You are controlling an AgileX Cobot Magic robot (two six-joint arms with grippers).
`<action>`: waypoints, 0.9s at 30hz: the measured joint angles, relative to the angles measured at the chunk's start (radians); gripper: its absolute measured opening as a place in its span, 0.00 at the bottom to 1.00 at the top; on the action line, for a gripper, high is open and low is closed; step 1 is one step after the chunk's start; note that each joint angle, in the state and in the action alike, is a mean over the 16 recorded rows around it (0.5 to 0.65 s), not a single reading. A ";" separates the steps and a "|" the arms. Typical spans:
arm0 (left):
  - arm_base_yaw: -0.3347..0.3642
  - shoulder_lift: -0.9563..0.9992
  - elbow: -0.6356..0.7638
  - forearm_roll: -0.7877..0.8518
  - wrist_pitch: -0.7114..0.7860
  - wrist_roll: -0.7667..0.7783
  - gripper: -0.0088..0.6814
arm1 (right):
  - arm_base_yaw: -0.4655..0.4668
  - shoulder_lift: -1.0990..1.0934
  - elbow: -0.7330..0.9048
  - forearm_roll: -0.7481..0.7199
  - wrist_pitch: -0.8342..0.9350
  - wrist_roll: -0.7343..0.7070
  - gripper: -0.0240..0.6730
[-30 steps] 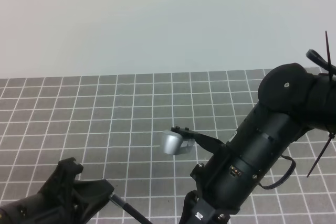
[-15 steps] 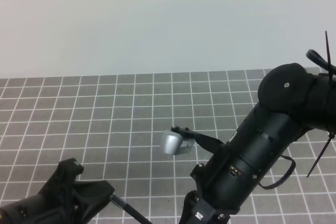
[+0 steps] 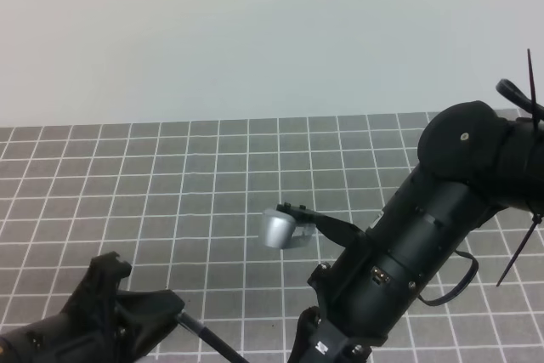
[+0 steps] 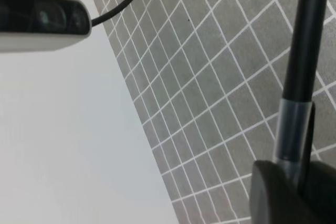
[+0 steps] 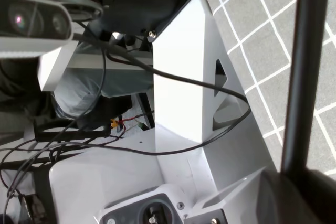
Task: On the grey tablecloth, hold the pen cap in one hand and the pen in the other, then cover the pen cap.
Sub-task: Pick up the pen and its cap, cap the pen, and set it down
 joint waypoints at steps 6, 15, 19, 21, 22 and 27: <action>-0.002 0.000 0.000 -0.002 -0.035 -0.073 0.36 | 0.000 0.000 0.000 -0.018 -0.014 0.005 0.13; -0.003 0.000 0.000 -0.056 -0.176 -0.220 0.54 | -0.022 0.000 0.000 -0.068 -0.062 0.028 0.13; -0.003 0.000 0.000 -0.124 -0.268 -0.272 0.45 | -0.057 0.000 0.000 -0.092 -0.110 0.053 0.13; -0.003 0.000 0.000 -0.184 -0.314 -0.298 0.38 | -0.080 0.000 0.000 -0.102 -0.140 0.068 0.13; -0.003 0.001 0.000 -0.220 -0.337 -0.311 0.34 | -0.092 0.000 0.001 -0.108 -0.162 0.078 0.13; -0.003 0.011 0.000 -0.414 -0.447 -0.355 0.15 | -0.151 0.000 0.001 -0.137 -0.294 0.148 0.13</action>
